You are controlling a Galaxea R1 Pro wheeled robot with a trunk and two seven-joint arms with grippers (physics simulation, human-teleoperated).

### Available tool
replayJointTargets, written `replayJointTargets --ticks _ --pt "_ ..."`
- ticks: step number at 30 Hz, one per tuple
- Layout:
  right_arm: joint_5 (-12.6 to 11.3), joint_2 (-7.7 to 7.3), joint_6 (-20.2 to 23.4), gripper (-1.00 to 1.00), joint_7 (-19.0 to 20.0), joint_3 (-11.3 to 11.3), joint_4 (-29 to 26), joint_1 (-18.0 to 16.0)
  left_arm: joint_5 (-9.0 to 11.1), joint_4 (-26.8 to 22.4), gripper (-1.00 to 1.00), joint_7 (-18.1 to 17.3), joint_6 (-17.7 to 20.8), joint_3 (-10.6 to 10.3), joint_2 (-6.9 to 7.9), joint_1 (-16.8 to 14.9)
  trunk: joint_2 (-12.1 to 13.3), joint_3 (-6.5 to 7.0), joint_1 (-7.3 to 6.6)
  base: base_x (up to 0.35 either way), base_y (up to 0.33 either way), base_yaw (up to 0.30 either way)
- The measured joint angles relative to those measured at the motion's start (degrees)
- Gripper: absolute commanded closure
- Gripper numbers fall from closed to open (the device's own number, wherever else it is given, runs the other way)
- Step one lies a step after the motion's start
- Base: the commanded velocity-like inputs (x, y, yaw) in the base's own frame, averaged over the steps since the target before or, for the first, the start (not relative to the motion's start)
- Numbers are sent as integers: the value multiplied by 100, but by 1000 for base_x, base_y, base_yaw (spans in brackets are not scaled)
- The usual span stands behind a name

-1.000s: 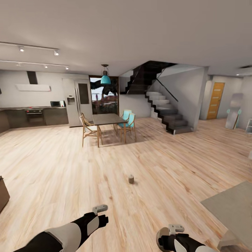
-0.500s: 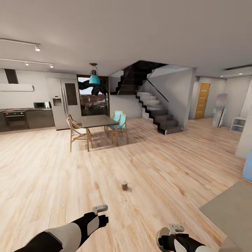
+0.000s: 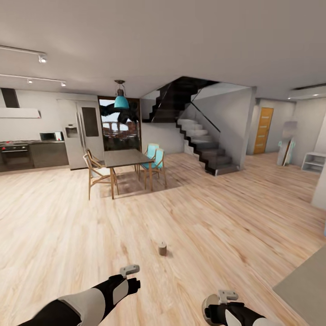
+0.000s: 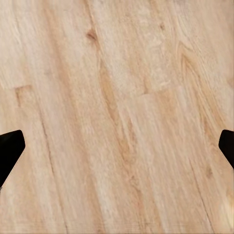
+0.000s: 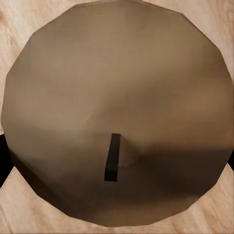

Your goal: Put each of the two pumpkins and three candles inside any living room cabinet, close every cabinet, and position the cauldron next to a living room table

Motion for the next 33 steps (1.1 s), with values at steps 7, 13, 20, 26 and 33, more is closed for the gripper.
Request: replayJointTargets --ticks 7,13,20,26,33 --pt "0 0 0 100 0 0 0 0 0 0 -100 0 0 0 0 3 0 0 0 333 70 0" --pt "0 0 -1 100 -1 0 1 0 0 -1 -100 0 0 0 0 2 0 0 0 332 21 0" --pt "0 0 -9 100 -1 0 1 0 0 -1 -100 0 0 0 0 7 0 0 0 332 1 0" --pt "0 0 -9 100 -2 0 1 0 0 -1 -100 0 0 0 0 7 0 0 0 332 0 0" --pt "-1 -1 -8 100 0 1 -1 0 0 1 -100 0 -1 0 -1 7 0 13 0 332 83 -149"
